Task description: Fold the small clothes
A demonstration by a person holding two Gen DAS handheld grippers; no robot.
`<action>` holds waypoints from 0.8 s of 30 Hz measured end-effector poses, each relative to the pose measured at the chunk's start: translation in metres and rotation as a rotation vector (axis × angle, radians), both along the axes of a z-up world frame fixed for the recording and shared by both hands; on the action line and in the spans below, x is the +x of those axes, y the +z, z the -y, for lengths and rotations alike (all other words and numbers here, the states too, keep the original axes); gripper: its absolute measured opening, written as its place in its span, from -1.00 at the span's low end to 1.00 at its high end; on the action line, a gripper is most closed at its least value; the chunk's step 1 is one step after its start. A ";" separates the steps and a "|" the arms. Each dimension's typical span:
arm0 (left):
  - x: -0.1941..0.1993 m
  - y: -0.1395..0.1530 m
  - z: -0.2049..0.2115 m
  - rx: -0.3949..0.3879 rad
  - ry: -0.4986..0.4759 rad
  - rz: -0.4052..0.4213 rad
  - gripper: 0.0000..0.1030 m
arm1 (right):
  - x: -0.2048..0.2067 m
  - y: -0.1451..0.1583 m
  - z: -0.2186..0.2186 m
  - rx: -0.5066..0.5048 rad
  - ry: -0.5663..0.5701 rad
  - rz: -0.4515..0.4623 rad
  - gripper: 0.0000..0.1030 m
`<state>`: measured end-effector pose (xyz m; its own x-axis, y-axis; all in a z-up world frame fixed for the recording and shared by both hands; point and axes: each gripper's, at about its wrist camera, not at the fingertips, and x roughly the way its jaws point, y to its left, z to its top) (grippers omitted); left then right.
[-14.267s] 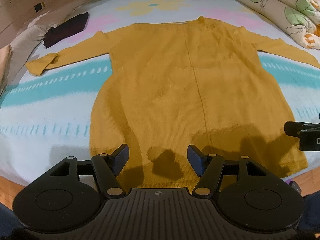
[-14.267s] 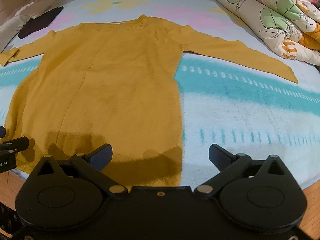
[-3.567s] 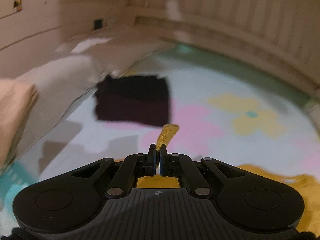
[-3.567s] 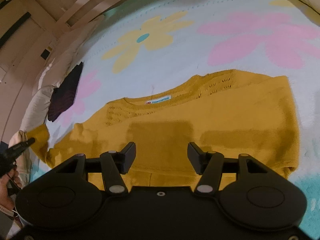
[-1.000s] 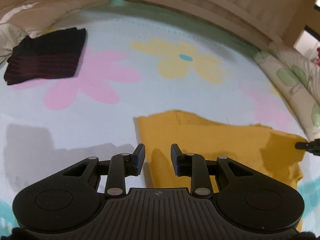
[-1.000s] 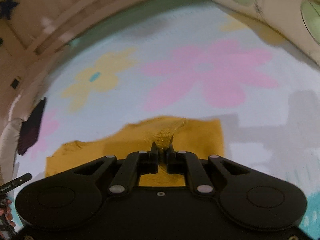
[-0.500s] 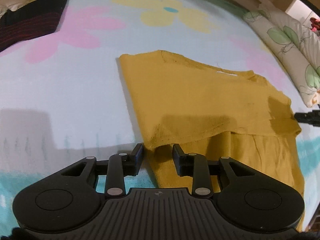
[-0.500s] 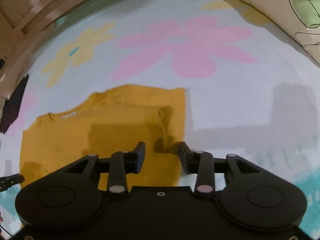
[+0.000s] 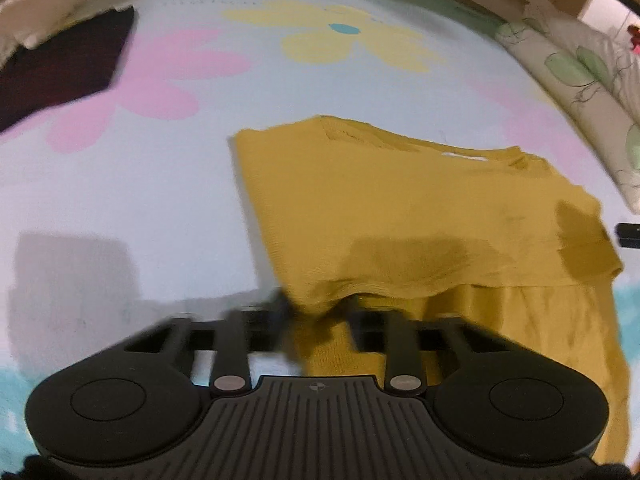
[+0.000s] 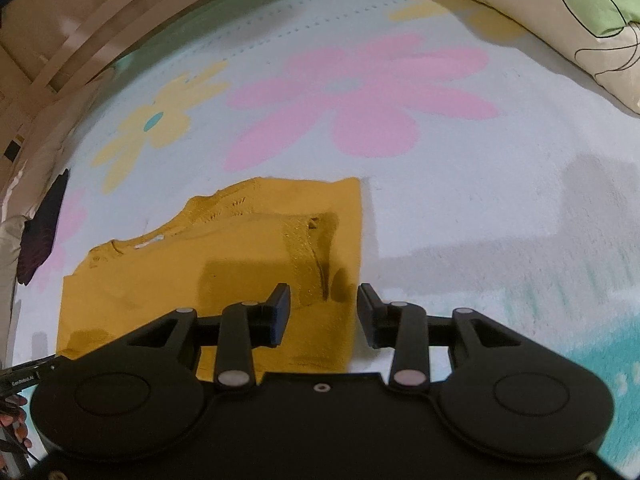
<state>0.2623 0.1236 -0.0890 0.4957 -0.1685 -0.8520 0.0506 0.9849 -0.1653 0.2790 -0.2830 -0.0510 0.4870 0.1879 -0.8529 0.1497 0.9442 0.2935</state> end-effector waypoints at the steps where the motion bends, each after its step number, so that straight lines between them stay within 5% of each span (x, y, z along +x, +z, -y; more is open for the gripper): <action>1: 0.001 0.001 -0.001 0.045 0.018 0.007 -0.85 | 0.001 -0.001 0.000 0.000 0.000 -0.001 -0.07; 7: 0.007 0.003 -0.017 0.166 0.099 0.060 -0.85 | 0.001 -0.007 0.003 0.000 -0.020 -0.016 -0.07; 12: 0.010 -0.002 -0.006 0.219 0.037 0.063 -0.79 | 0.005 -0.009 -0.001 -0.007 -0.008 -0.023 -0.07; 19: -0.004 0.002 -0.015 0.081 0.073 0.006 -0.21 | 0.003 -0.007 -0.005 -0.011 0.020 -0.020 -0.06; 24: -0.027 0.002 -0.018 0.037 0.051 -0.040 -0.20 | -0.009 -0.009 -0.006 0.017 0.047 -0.053 0.08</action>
